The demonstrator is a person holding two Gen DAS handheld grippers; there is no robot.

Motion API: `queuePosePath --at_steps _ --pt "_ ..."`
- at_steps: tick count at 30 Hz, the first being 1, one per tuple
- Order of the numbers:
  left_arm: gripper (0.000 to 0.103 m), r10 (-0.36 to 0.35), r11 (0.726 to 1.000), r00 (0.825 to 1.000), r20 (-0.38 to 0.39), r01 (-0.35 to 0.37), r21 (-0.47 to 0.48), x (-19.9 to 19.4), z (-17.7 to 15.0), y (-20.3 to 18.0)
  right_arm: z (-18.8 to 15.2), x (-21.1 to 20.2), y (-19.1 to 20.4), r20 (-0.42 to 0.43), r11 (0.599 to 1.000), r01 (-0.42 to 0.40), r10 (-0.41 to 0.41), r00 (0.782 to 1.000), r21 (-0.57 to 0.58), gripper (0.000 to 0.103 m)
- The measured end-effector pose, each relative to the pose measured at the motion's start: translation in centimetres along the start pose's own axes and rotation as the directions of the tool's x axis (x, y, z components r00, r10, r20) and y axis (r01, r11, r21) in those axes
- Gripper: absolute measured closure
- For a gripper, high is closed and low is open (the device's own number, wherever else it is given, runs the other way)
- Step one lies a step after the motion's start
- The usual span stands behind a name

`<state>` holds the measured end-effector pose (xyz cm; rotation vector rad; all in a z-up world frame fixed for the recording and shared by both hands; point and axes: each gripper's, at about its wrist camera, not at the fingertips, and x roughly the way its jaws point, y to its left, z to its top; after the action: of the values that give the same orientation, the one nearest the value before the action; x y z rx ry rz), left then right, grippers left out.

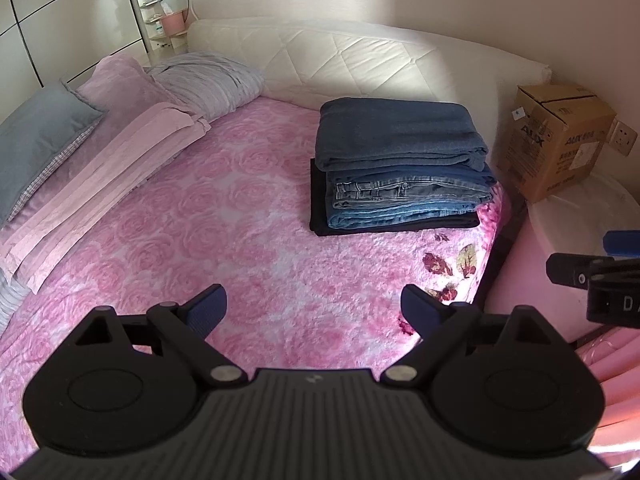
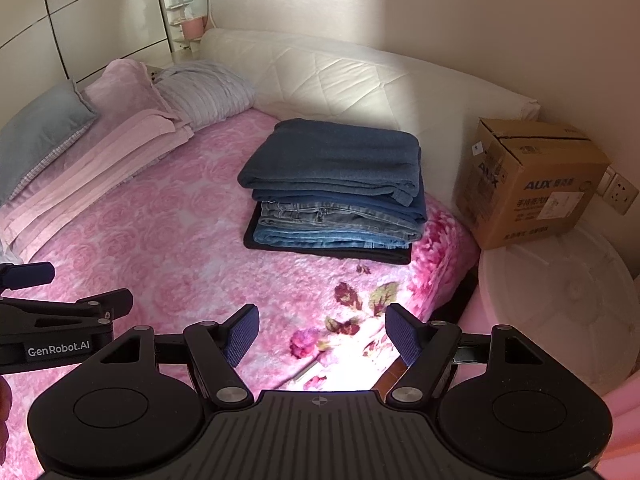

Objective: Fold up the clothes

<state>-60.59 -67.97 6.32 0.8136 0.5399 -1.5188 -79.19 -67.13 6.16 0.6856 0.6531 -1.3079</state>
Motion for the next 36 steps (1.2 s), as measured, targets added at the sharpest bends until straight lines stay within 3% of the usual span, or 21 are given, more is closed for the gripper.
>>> queuePosePath --at_steps 19,36 --pt "0.01 -0.012 1.0 1.0 -0.015 0.012 -0.011 2.2 1.1 -0.7 1.0 1.4 -1.3 -0.012 1.0 0.011 -0.011 1.0 0.003 0.03" --pt "0.01 -0.101 0.993 0.995 -0.019 0.102 0.064 4.3 1.5 0.1 1.2 2.8 0.3 -0.037 0.992 0.095 -0.092 0.995 0.082 0.03"
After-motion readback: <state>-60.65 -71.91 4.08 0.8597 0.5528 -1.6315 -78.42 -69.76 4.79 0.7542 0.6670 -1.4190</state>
